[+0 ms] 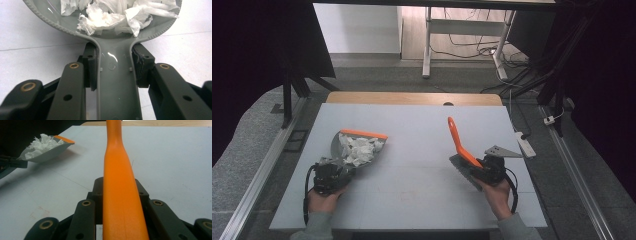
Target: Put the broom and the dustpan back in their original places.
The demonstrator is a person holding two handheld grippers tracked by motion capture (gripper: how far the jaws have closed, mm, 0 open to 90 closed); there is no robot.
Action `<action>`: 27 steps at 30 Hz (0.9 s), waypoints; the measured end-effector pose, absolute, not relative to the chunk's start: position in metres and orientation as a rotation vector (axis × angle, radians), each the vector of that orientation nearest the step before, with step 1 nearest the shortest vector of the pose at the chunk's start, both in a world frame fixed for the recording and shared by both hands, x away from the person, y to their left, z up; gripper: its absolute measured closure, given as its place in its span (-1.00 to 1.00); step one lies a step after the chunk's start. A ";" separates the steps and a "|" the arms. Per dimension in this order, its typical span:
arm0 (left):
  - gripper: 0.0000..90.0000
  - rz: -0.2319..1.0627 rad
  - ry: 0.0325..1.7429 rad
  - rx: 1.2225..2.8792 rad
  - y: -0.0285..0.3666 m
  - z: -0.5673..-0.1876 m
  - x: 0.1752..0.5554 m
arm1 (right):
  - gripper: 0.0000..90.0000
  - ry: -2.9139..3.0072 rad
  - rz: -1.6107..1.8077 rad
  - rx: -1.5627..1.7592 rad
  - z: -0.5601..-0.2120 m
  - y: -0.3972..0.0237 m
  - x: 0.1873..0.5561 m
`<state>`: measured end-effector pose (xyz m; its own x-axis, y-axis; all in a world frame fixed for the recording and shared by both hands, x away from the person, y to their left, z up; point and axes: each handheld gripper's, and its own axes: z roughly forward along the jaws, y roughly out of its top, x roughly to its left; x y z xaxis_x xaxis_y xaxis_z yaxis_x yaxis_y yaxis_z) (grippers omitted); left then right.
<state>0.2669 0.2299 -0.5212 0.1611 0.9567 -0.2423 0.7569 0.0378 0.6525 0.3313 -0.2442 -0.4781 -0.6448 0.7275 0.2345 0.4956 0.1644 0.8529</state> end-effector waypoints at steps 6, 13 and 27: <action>0.36 0.367 1.686 1.756 0.224 -0.527 0.272 | 0.56 2.220 1.445 1.241 -0.484 -0.245 0.334; 0.36 0.364 1.715 1.755 0.219 -0.530 0.275 | 0.56 2.231 1.421 1.303 -0.491 -0.246 0.338; 0.35 0.356 1.730 1.769 0.216 -0.535 0.278 | 0.56 2.266 1.333 1.387 -0.507 -0.246 0.350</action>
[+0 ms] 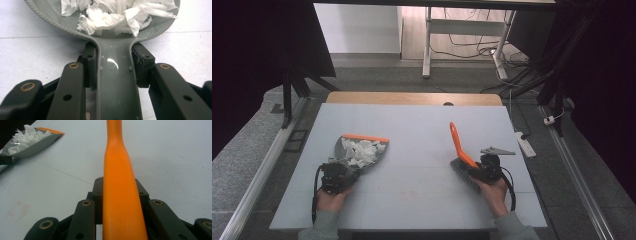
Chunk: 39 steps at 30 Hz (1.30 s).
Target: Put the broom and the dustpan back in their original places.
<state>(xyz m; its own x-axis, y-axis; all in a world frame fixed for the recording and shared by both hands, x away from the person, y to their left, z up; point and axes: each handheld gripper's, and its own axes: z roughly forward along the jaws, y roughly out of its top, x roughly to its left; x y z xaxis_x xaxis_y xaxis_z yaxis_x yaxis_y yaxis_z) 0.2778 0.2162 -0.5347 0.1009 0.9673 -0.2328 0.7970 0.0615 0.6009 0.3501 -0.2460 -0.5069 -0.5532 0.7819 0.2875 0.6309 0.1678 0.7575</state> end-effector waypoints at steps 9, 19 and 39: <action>0.14 0.350 1.708 1.771 0.217 -0.533 0.277 | 0.56 2.270 1.289 1.364 -0.510 -0.254 0.356; -0.35 0.367 1.688 1.778 0.220 -0.530 0.275 | 0.42 2.286 1.227 1.317 -0.511 -0.261 0.363; -0.52 0.421 1.644 1.808 0.223 -0.523 0.269 | -0.05 2.276 1.086 1.374 -0.516 -0.270 0.377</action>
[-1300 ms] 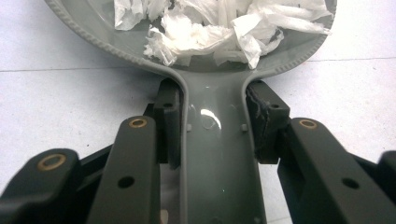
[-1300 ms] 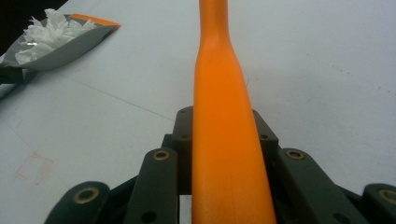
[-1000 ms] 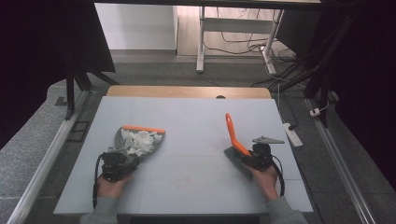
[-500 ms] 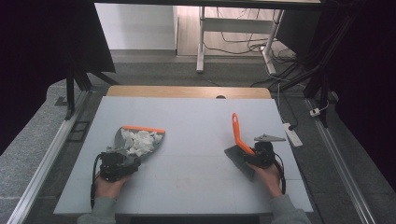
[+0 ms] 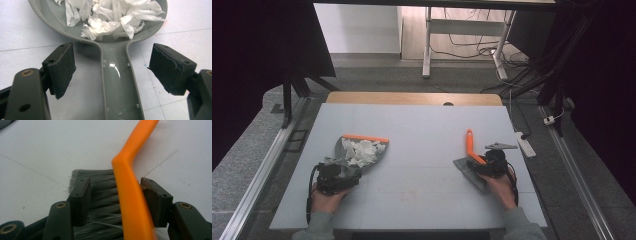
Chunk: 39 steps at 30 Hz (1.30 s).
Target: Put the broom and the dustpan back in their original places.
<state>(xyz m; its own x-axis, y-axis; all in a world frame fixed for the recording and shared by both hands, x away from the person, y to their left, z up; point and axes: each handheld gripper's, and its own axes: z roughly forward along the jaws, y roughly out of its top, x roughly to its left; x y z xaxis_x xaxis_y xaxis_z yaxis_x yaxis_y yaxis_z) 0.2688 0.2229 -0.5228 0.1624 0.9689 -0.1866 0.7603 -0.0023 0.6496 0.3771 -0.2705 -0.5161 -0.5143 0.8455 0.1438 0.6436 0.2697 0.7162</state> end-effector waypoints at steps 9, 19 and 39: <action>-0.55 0.437 1.628 1.816 0.225 -0.521 0.268 | -0.09 2.250 1.019 1.352 -0.512 -0.267 0.376; -0.55 0.464 1.583 1.825 0.228 -0.516 0.263 | -0.06 2.226 1.062 1.245 -0.501 -0.266 0.366; -0.46 0.409 1.330 1.943 0.231 -0.505 0.254 | -0.01 2.332 1.164 1.003 -0.492 -0.259 0.341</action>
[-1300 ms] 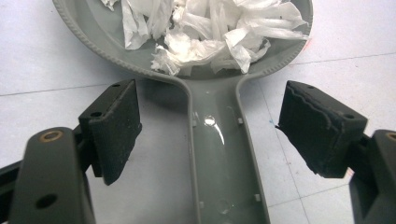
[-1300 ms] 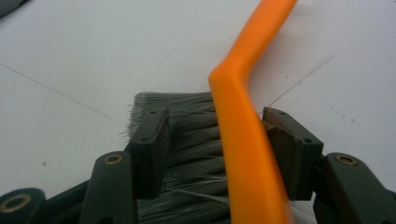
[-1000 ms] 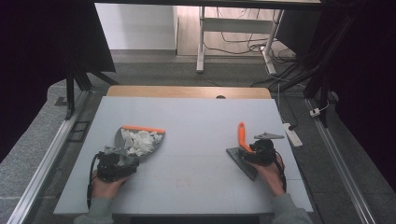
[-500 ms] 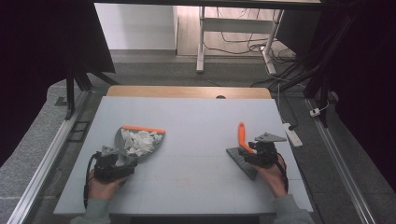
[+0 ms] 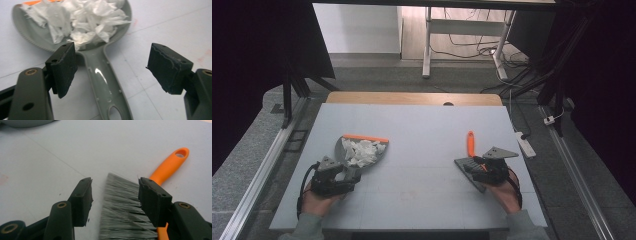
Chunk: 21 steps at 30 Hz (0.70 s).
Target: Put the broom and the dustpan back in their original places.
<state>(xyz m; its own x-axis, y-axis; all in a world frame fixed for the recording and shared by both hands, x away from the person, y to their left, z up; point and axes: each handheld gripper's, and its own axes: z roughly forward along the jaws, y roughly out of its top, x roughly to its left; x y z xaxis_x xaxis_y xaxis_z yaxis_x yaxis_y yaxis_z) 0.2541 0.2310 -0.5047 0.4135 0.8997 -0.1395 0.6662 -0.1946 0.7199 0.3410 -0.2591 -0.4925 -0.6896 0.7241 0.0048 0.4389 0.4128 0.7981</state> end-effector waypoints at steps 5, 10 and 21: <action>-0.46 0.366 1.261 1.969 0.233 -0.506 0.257 | -0.01 2.355 1.142 0.958 -0.495 -0.259 0.332; -0.46 0.340 1.214 1.996 0.233 -0.507 0.259 | -0.01 2.355 1.138 0.946 -0.497 -0.267 0.319; -0.46 0.316 1.186 1.979 0.237 -0.508 0.248 | -0.01 2.338 1.157 0.898 -0.497 -0.280 0.307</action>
